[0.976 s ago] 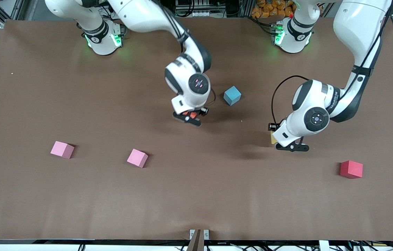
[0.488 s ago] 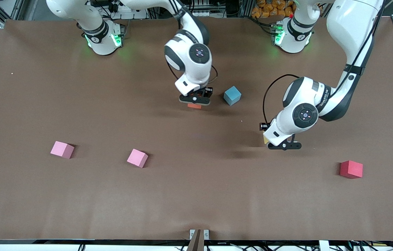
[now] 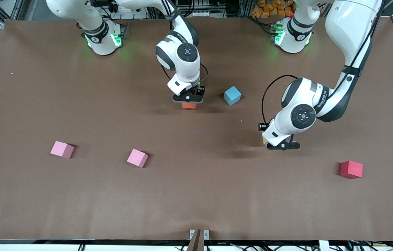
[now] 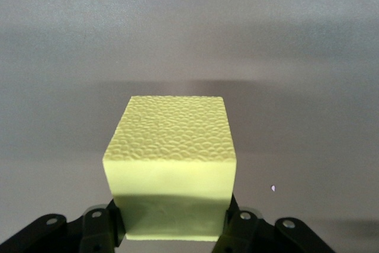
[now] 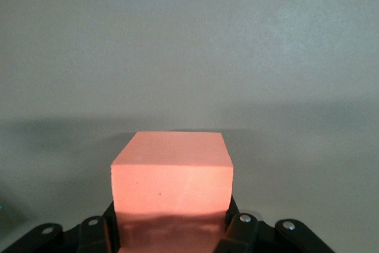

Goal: Arrange blocks into number 1
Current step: 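Carry the orange cube to the green cube with the right gripper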

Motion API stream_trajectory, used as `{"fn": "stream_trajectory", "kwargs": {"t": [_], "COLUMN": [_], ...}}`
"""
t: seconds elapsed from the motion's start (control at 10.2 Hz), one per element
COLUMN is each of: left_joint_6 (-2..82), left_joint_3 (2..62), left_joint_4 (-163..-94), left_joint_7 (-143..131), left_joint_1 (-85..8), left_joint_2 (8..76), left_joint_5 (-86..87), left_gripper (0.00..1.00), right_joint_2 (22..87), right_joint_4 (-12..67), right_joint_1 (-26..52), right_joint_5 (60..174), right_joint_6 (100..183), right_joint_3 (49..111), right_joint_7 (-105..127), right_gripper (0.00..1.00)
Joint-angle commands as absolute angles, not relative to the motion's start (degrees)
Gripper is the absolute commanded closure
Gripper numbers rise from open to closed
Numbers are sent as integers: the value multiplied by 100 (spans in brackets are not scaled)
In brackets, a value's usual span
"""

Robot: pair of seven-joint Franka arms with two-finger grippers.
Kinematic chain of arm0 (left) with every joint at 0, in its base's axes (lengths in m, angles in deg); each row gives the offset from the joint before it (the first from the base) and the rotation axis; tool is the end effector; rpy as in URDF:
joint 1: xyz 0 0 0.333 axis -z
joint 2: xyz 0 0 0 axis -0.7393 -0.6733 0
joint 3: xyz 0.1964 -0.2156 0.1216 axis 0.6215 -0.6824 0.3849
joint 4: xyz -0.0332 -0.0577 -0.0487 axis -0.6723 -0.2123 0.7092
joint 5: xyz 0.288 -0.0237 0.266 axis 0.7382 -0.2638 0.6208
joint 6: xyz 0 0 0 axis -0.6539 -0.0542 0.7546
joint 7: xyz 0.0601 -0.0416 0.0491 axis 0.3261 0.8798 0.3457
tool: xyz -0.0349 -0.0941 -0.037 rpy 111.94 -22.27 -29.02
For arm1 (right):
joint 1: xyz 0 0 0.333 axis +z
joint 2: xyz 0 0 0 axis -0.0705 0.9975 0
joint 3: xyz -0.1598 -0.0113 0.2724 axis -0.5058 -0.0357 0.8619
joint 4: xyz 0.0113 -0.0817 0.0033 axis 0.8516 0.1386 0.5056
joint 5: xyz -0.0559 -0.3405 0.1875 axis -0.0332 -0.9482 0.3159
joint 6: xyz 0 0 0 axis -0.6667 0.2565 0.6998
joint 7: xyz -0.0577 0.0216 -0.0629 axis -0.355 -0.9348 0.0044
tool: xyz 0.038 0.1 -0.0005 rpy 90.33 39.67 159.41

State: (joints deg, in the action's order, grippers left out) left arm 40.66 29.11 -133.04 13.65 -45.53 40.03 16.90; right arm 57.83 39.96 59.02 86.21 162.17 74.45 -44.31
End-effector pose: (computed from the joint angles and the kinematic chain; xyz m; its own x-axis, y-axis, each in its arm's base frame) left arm 0.5789 -0.2261 0.2738 0.9770 0.0043 -0.2132 -0.0024 -0.9995 -0.0308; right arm 0.3769 0.4918 0.2377 0.9994 -0.0323 -0.0076 -0.0321 -0.9991 0.0283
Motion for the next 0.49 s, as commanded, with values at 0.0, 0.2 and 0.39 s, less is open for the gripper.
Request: {"fn": "stream_trajectory", "kwargs": {"t": [0.0, 0.2, 0.39], "left_joint_6": [3945, 3945, 3945], "left_joint_3": [2920, 2921, 2921], "left_joint_4": [-13199, -13199, -13199], "left_joint_7": [1452, 1329, 1293], "left_joint_1": [-4477, -4486, -4486], "left_joint_2": [3951, 3933, 3898], "left_joint_5": [1609, 1670, 1688], "left_gripper": [49, 49, 49], "right_joint_2": [5596, 5605, 5613], "right_joint_4": [4380, 4380, 4380], "right_joint_1": [6064, 6126, 6214], "right_joint_5": [8526, 8526, 8534], "right_joint_6": [16519, 16520, 16546], "right_joint_3": [7426, 7426, 7426], "right_joint_7": [-4435, -4461, -4497], "right_gripper": [100, 100, 100]}}
